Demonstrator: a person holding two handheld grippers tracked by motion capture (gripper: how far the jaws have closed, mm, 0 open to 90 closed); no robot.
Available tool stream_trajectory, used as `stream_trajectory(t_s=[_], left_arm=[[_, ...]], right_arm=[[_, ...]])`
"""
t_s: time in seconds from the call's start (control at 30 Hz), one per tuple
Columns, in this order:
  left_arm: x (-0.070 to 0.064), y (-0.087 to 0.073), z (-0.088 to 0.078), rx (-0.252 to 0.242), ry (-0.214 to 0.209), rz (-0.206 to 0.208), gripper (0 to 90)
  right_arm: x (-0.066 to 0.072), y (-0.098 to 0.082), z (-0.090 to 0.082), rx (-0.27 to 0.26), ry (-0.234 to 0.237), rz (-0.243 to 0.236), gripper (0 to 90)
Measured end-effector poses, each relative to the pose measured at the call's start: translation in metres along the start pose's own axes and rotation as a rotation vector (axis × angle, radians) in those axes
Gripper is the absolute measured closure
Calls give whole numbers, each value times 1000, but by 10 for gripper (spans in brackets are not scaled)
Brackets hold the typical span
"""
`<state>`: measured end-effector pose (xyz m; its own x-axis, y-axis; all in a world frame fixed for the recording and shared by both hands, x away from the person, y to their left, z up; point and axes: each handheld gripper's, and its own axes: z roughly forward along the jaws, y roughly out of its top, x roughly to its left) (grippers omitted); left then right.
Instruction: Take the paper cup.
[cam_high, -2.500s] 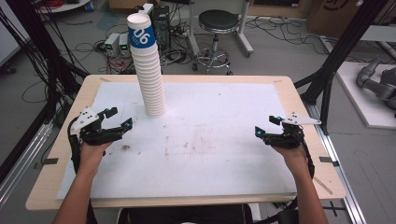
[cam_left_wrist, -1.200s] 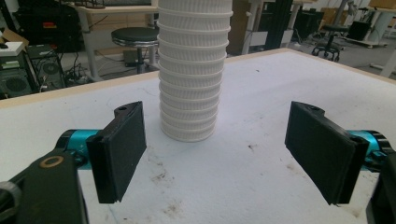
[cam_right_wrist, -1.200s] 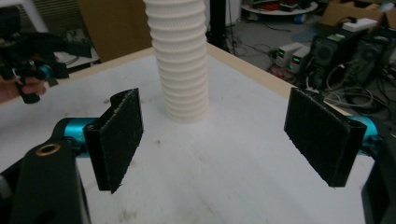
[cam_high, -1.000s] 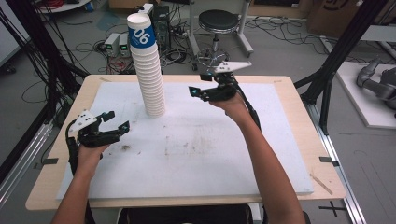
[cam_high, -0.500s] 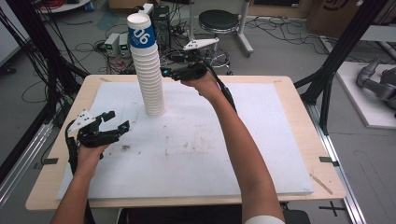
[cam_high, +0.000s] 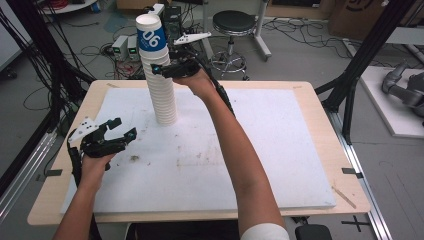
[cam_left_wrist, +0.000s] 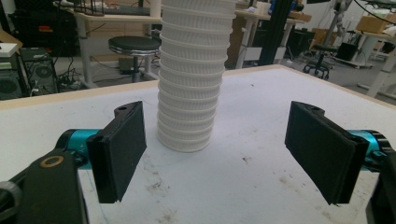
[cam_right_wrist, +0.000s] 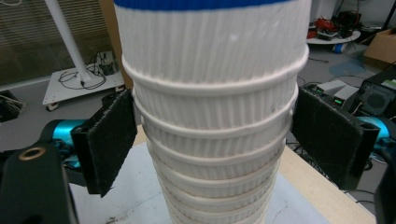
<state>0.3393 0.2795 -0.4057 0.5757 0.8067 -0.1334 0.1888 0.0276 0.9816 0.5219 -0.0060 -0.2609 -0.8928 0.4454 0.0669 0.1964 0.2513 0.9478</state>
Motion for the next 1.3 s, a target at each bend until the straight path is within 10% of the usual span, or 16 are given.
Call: stream_trajectory(t_s=[0.3, 0.73, 1.1, 1.3], left_arm=[[12, 31, -7, -27, 43, 33, 205], [32, 148, 11, -64, -18, 110, 204], [28, 221, 58, -79, -116, 101, 190], [6, 241, 99, -38, -70, 110, 189]], right_arm=[[4, 1, 2, -5, -17, -14, 164], [5, 1, 0, 3, -21, -25, 171], [3, 0, 0, -7, -17, -26, 172], [4, 2, 0, 1, -22, -32, 173]])
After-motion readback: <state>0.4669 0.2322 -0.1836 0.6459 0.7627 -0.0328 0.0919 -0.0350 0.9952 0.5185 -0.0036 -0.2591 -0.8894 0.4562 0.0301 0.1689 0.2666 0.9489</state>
